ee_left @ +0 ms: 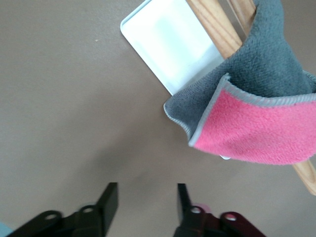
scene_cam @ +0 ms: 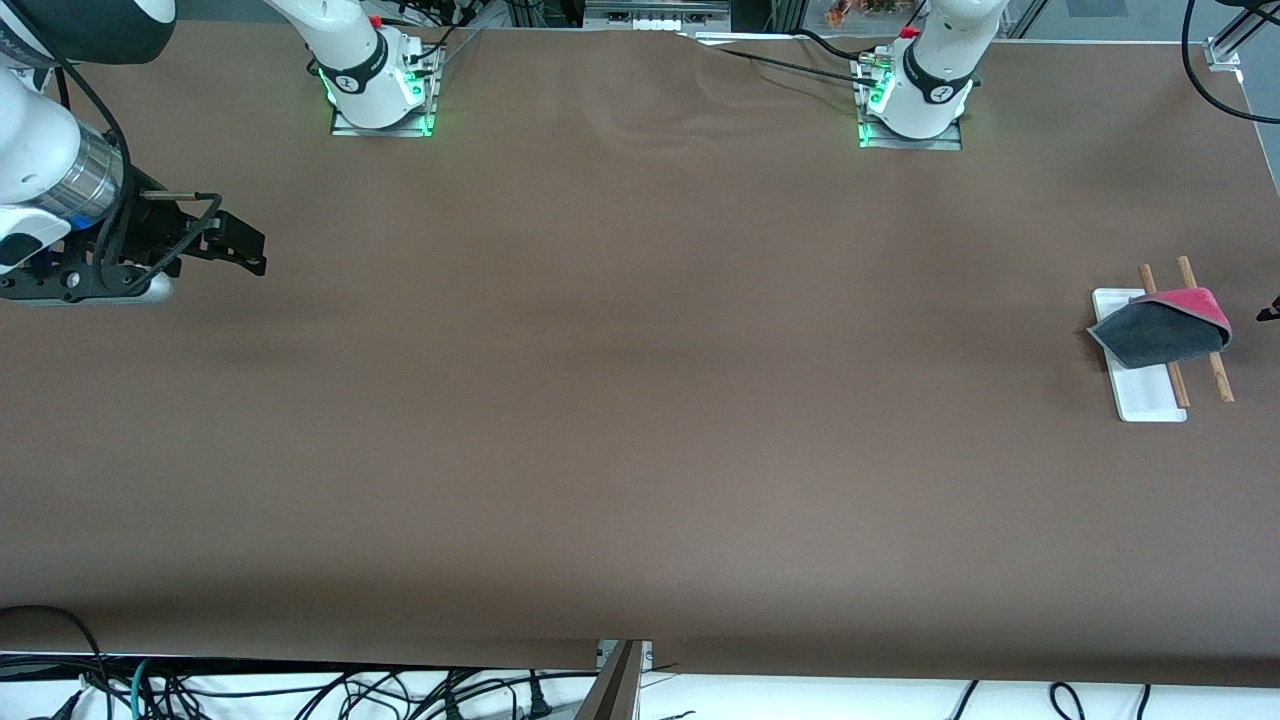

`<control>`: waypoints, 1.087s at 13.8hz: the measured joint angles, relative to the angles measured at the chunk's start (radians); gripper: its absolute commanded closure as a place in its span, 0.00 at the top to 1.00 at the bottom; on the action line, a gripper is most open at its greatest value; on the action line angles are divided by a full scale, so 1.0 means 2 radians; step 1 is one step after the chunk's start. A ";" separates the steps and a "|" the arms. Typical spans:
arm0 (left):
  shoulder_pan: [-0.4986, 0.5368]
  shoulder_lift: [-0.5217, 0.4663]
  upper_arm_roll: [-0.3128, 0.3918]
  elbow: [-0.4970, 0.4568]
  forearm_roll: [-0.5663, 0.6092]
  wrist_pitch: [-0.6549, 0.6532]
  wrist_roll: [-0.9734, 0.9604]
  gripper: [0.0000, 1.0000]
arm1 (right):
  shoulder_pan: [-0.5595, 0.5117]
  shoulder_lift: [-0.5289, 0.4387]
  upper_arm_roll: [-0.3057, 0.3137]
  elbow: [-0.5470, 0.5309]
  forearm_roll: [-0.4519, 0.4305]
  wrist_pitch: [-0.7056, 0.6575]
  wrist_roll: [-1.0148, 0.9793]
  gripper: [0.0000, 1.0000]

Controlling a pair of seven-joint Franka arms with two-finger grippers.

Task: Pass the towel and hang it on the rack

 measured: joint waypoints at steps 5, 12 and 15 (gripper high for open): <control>-0.018 -0.047 -0.013 0.023 0.000 -0.044 -0.007 1.00 | 0.000 0.002 0.000 0.000 0.000 -0.005 -0.001 0.99; -0.077 -0.150 -0.098 0.025 -0.020 -0.212 -0.232 1.00 | 0.001 0.002 0.000 0.000 0.000 -0.007 -0.001 0.99; -0.081 -0.160 -0.175 0.024 -0.023 -0.219 -0.349 1.00 | 0.001 0.002 0.000 0.000 0.000 -0.007 -0.001 0.99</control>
